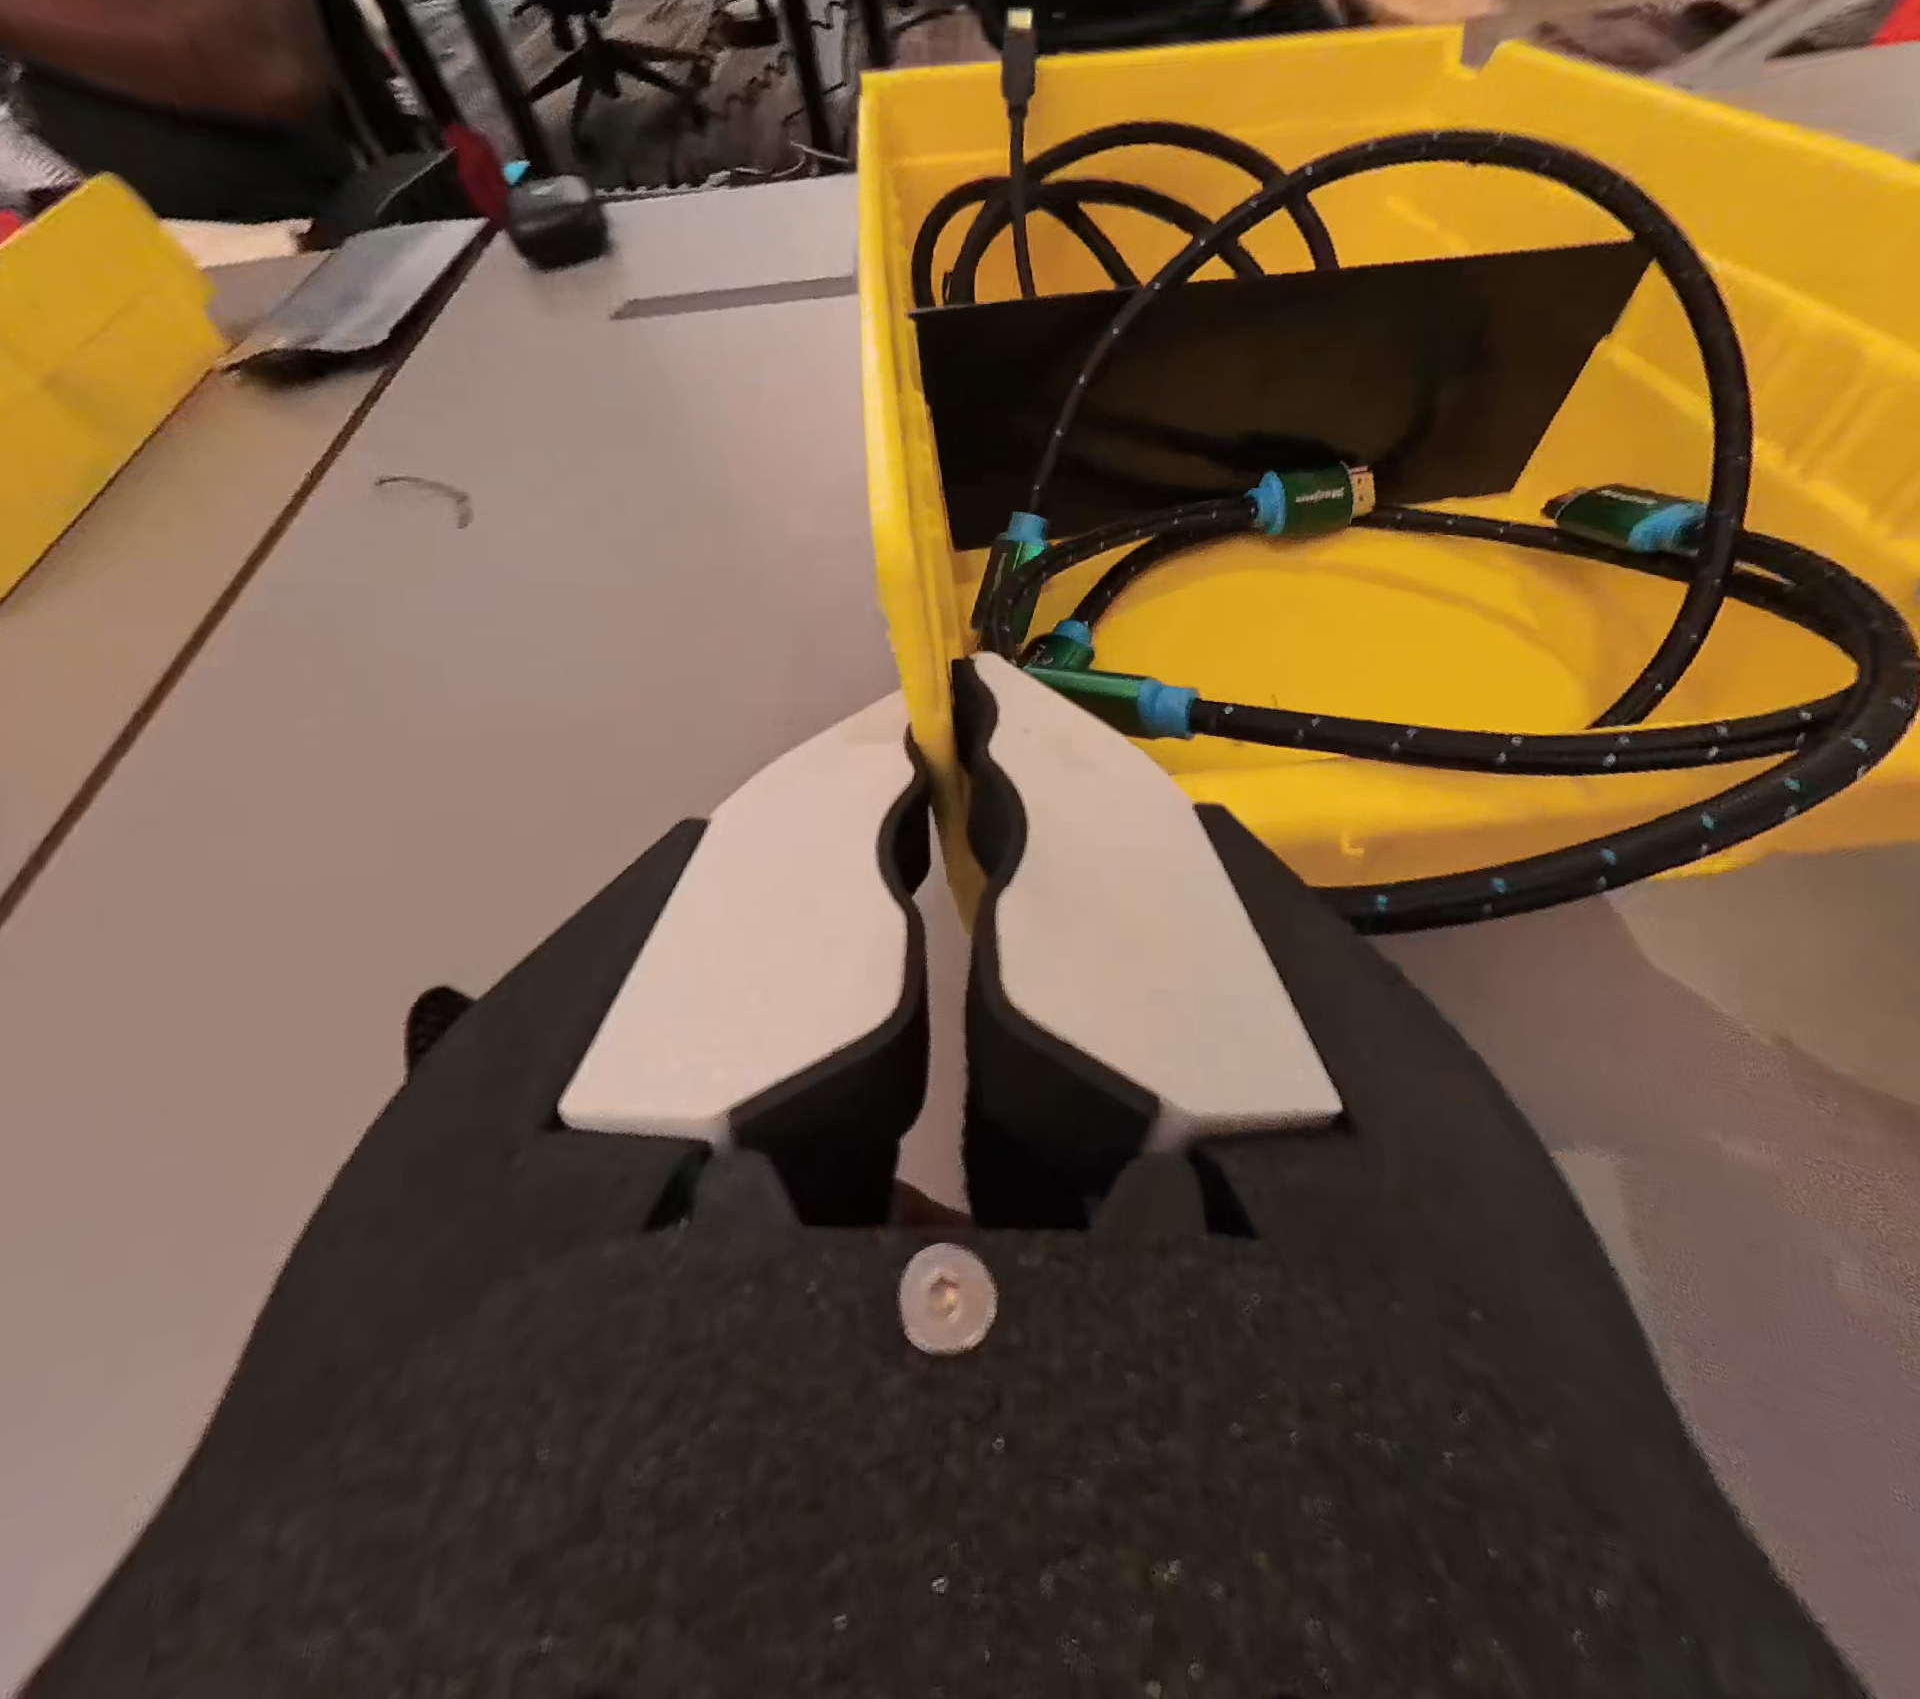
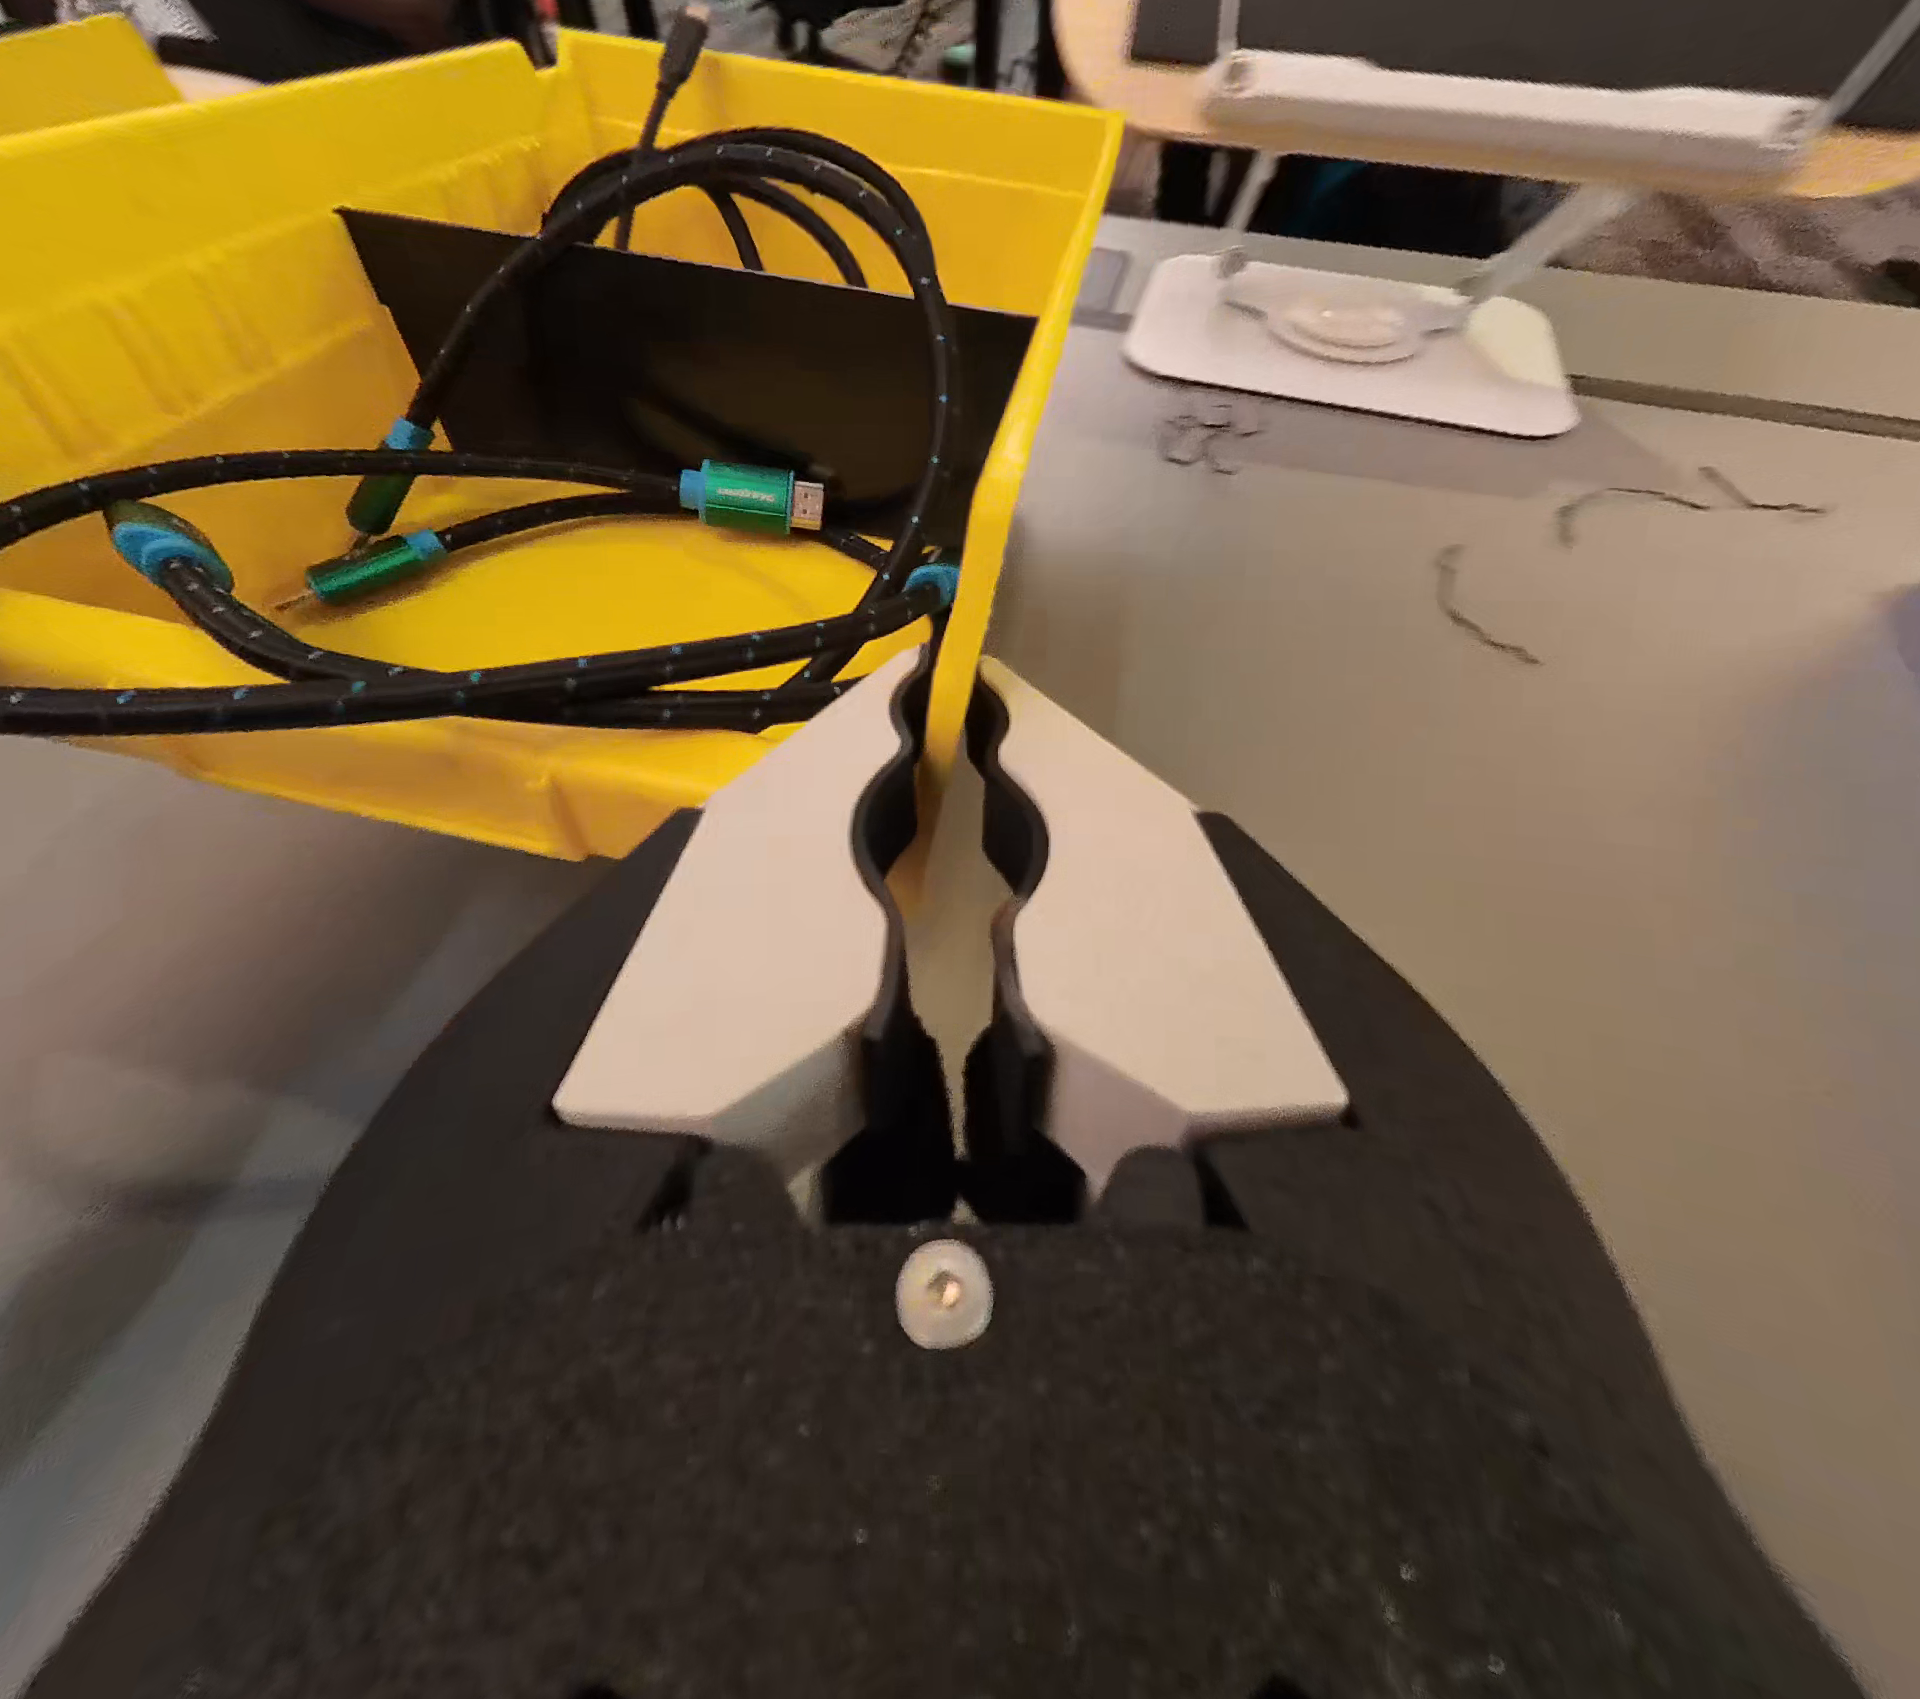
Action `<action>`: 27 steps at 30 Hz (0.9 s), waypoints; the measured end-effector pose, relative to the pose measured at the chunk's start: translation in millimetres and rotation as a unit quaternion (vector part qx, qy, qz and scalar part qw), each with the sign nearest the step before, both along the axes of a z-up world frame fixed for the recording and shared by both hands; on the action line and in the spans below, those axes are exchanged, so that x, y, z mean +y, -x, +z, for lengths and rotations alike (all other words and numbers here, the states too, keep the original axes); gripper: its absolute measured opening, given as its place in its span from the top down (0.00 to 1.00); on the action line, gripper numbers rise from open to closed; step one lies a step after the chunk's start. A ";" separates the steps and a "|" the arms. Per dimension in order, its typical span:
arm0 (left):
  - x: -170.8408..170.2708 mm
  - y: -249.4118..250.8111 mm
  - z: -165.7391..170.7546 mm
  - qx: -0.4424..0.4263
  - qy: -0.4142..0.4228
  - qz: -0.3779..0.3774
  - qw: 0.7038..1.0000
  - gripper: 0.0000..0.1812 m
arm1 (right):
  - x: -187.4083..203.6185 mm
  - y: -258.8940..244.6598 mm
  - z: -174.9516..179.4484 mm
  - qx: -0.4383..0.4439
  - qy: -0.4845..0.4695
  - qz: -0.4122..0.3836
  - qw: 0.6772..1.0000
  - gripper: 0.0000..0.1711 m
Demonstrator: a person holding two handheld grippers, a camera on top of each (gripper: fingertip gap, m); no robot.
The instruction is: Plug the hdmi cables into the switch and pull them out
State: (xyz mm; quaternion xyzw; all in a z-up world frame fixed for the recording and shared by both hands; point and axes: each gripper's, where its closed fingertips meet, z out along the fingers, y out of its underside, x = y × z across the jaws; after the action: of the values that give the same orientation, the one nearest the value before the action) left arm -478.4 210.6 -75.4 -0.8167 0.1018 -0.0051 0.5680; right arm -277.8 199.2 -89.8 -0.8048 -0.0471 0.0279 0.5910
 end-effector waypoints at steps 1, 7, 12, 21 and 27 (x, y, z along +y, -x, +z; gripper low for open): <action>4.2 12.4 -0.9 -0.005 -0.004 0.008 1.000 1.00 | 6.4 13.4 -2.3 0.000 0.004 0.009 1.000 0.98; 50.4 49.2 -25.7 -0.023 0.006 0.008 1.000 1.00 | 50.9 55.0 -13.8 -0.036 0.004 0.015 0.999 0.98; 67.1 61.9 -58.6 -0.013 0.060 0.008 0.998 0.99 | 64.3 68.3 -48.9 0.027 0.080 0.035 0.996 0.97; 81.6 74.1 -62.0 -0.038 0.060 0.007 0.997 0.99 | 69.9 87.5 -55.6 0.061 0.119 0.088 0.987 0.93; 76.2 77.3 -62.0 -0.056 0.067 0.011 0.996 0.99 | 55.2 95.3 -56.6 0.105 0.170 0.169 0.965 0.90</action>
State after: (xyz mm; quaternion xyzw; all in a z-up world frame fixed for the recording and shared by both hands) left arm -555.7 286.7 -137.4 -0.8525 0.0603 -0.0510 0.5167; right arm -373.1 254.4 -146.4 -0.8663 -0.1145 0.2196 0.4337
